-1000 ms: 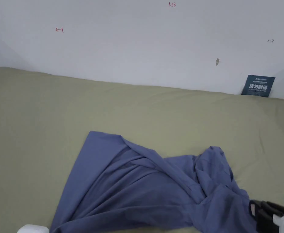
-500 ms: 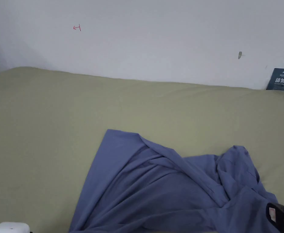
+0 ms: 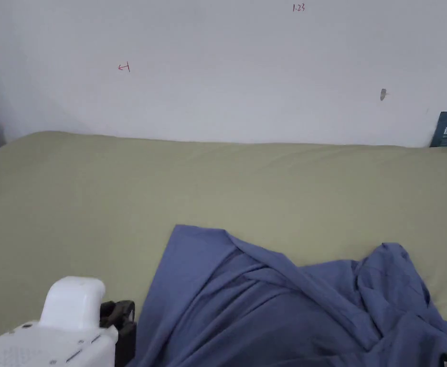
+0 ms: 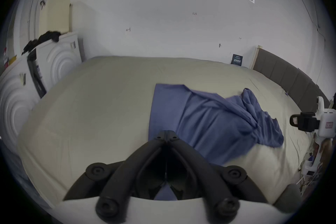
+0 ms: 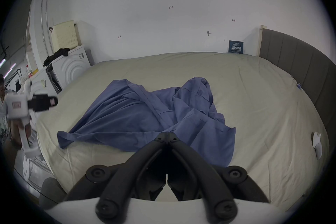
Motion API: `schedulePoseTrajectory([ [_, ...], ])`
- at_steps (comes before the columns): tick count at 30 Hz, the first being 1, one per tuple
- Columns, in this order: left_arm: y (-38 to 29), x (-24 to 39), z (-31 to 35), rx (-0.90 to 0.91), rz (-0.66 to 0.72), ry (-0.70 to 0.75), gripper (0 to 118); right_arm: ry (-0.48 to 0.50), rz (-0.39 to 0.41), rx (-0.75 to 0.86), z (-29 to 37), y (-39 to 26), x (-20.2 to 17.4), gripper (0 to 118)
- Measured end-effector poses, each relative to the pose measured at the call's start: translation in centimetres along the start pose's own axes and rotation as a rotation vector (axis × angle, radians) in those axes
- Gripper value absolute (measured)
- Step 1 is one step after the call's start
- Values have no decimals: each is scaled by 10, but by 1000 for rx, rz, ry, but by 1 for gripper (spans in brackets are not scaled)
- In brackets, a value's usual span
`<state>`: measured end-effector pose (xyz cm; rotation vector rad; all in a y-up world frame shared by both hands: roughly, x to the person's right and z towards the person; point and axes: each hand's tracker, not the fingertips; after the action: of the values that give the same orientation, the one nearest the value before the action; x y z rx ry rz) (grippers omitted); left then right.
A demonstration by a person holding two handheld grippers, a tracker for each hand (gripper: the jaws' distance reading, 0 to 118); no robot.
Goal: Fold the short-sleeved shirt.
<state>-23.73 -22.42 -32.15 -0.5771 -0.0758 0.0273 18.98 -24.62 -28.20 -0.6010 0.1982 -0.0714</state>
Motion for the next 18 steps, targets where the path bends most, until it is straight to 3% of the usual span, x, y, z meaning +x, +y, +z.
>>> schedulePoseTrajectory([
  [6, 67, -13, -122, 19, -20, -7, 0, -15, 0, 14, -43, 34, 19, 1],
  [8, 84, -20, -178, -50, -64, -17, 0, -21, 15, 25, -58, 48, 27, 1],
  [12, 109, -34, -282, -174, 8, 14, 3, -42, 76, 42, -77, 65, 41, 1],
  [16, 114, -33, -328, -258, 62, 25, 61, 11, 12, 2, -105, 85, 68, 1],
  [17, 112, -27, -330, -279, 66, 19, 71, 10, 1, -23, -113, 91, 73, 1],
  [18, 108, -22, -334, -285, 59, 21, 72, 3, 15, -42, -122, 97, 79, 1],
])
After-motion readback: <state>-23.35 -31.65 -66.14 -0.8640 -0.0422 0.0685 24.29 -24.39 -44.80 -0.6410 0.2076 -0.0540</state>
